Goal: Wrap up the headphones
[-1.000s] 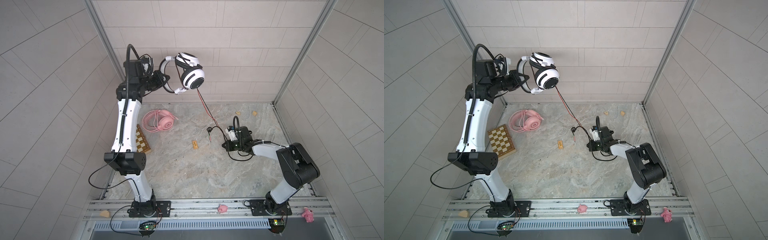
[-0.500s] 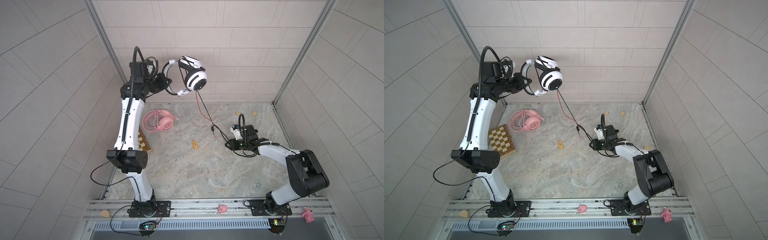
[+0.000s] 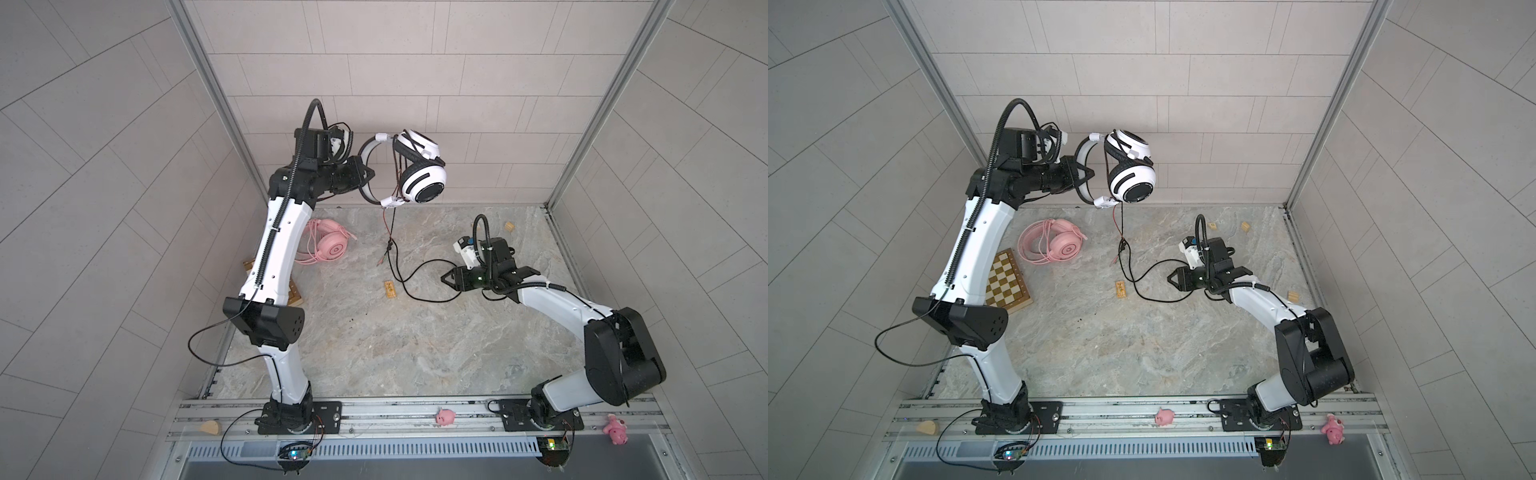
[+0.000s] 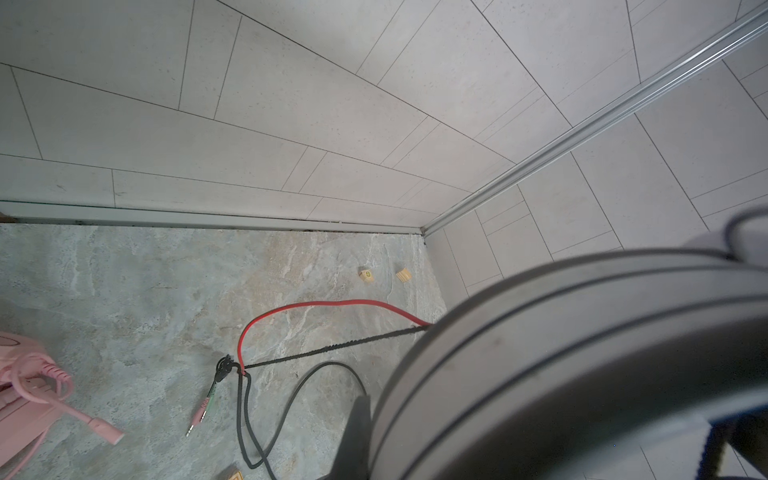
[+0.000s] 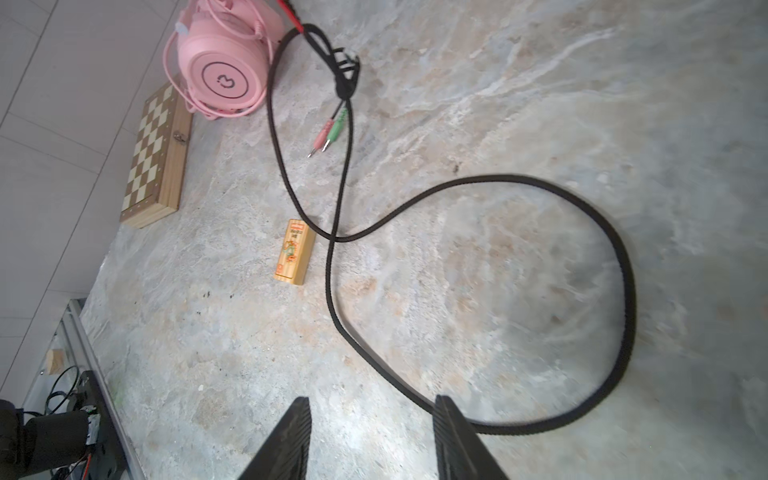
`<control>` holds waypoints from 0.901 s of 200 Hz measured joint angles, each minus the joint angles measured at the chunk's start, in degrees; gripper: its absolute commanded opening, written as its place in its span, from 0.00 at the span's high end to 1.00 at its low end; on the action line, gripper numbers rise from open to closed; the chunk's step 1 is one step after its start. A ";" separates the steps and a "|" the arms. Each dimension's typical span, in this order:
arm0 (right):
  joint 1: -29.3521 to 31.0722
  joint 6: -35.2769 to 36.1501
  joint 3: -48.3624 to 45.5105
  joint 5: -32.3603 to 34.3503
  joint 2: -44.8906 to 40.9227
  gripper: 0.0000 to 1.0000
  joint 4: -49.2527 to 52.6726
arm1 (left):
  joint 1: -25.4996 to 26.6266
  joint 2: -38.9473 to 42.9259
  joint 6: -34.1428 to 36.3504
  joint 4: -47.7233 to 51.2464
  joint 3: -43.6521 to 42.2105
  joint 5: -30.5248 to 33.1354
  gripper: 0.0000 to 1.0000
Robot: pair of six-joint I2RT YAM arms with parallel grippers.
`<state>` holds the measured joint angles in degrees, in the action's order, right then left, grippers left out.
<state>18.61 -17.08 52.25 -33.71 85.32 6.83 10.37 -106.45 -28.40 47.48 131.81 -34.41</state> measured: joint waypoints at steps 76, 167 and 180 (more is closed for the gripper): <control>3.96 -10.69 9.11 -2.91 18.71 0.51 -15.45 | 0.26 2.08 -0.02 0.63 -2.01 0.57 1.00; 8.09 -20.17 20.61 -3.32 29.03 0.54 -23.32 | 0.76 3.82 0.22 1.25 -2.69 1.16 1.00; 9.33 -21.84 20.72 -3.34 29.16 0.54 -24.55 | 0.79 3.91 0.28 1.31 -3.04 1.36 1.00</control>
<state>27.94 -38.92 72.97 -37.06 114.48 -17.72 11.16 -102.54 -28.12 48.80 128.77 -33.06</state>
